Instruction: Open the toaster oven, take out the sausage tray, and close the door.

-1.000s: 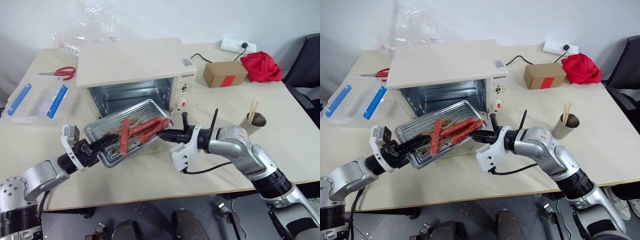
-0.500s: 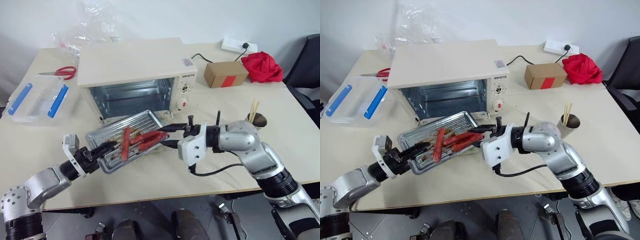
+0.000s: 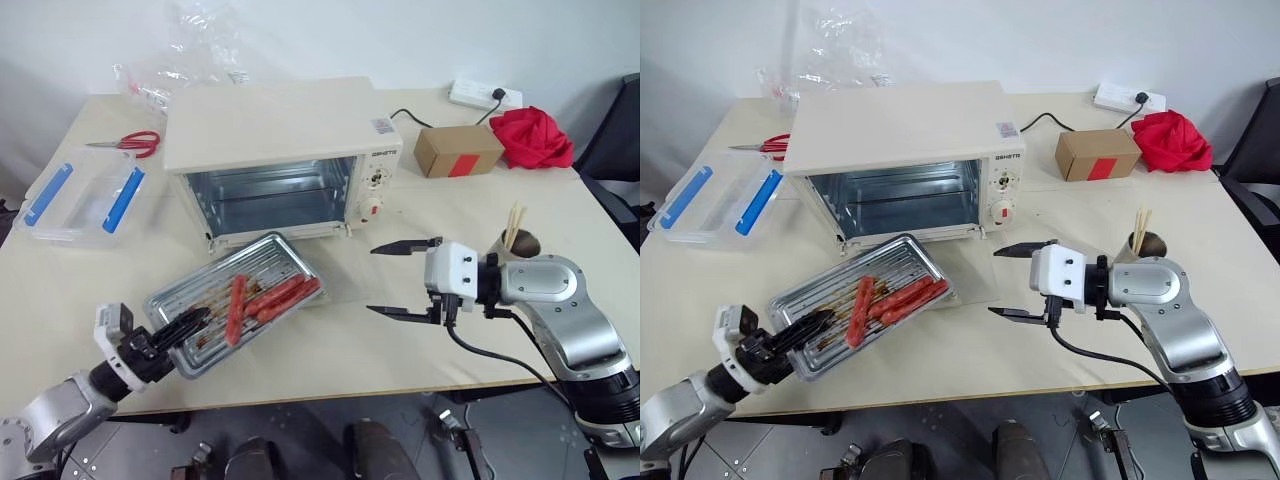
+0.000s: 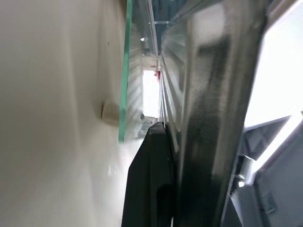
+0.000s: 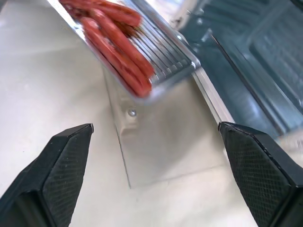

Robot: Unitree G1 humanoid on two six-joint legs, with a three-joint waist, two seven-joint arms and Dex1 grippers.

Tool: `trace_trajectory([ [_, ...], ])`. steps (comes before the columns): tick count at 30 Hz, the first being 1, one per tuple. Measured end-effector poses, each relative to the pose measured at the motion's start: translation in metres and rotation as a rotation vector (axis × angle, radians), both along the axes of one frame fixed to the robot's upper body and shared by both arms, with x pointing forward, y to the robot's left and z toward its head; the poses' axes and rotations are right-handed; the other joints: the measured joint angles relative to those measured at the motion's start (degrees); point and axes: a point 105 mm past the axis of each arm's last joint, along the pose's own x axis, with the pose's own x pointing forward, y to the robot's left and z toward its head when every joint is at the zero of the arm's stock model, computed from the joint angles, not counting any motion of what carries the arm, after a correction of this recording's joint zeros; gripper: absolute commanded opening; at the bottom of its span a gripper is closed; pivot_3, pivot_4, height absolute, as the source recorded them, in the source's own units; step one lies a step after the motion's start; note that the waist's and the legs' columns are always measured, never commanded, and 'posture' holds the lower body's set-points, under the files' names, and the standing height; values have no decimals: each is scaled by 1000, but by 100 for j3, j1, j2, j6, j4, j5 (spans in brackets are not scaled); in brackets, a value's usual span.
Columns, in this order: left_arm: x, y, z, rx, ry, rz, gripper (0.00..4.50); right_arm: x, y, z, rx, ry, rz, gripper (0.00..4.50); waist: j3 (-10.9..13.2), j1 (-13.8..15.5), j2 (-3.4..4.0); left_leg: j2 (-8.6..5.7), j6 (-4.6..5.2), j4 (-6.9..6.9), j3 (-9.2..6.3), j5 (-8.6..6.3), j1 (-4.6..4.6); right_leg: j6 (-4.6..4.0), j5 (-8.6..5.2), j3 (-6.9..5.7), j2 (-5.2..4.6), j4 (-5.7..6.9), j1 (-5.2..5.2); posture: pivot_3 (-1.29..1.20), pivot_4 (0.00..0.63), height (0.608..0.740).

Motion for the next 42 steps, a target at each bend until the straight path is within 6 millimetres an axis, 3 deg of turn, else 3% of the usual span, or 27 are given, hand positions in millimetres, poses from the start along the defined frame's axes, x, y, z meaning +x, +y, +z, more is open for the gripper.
trace_trajectory([
  [6, -22, 26, -2, -63, -36, 185, 0, -2, -16, -14, 75, 145, -91, 4428, 0, 3, -1, -3, 4, -21, -3, -4, -2, 1, 4, -1, -3, -48, 13, 0, 150, 740],
  [12, -47, 29, -10, -87, -36, 298, 0, -9, -18, -25, 119, 277, -108, 4428, 0, -22, -1, -3, 5, -32, 0, -10, -2, 2, 4, 6, -3, -65, 15, 0, 150, 740],
  [21, -84, 41, -29, -160, 11, 591, 0, -3, -28, -35, 155, 359, -214, 4428, 3, 32, -11, -12, 7, -33, -22, -15, -14, -8, 8, 17, -10, -97, 29, 0, 150, 740],
  [28, -78, 54, -16, -172, -74, 696, 0, 6, -41, -49, 136, 408, -296, 4428, 3, 126, -13, -21, 14, -33, -20, -19, -14, -12, 14, 12, -15, -108, 34, 0, 150, 740],
  [34, -38, 67, 12, -243, -192, 793, 0, 17, -51, -80, 75, 473, -507, 4428, -2, 202, -21, -23, 20, -27, -23, -17, -17, -2, 19, 6, -16, -109, 38, 0, 150, 740],
  [36, -27, 69, 19, -263, -195, 811, 0, 22, -50, -82, 100, 463, -545, 4428, -6, 195, -27, -20, 20, -27, -13, -17, -14, 7, 24, 0, -10, -107, 35, 0, 150, 740],
  [39, -18, 69, 24, -270, -188, 814, 0, 27, -51, -83, 115, 461, -564, 3851, -13, 183, -38, -17, 19, -26, -6, -17, -8, 11, 26, -2, -4, -107, 36, 0, 150, 740],
  [42, -14, 73, 22, -269, -143, 836, 0, 32, -53, -84, 130, 452, -568, 2855, -20, 183, -50, -9, 19, -24, -6, -17, -8, 12, 27, -3, 6, -106, 36, 0, 150, 740],
])
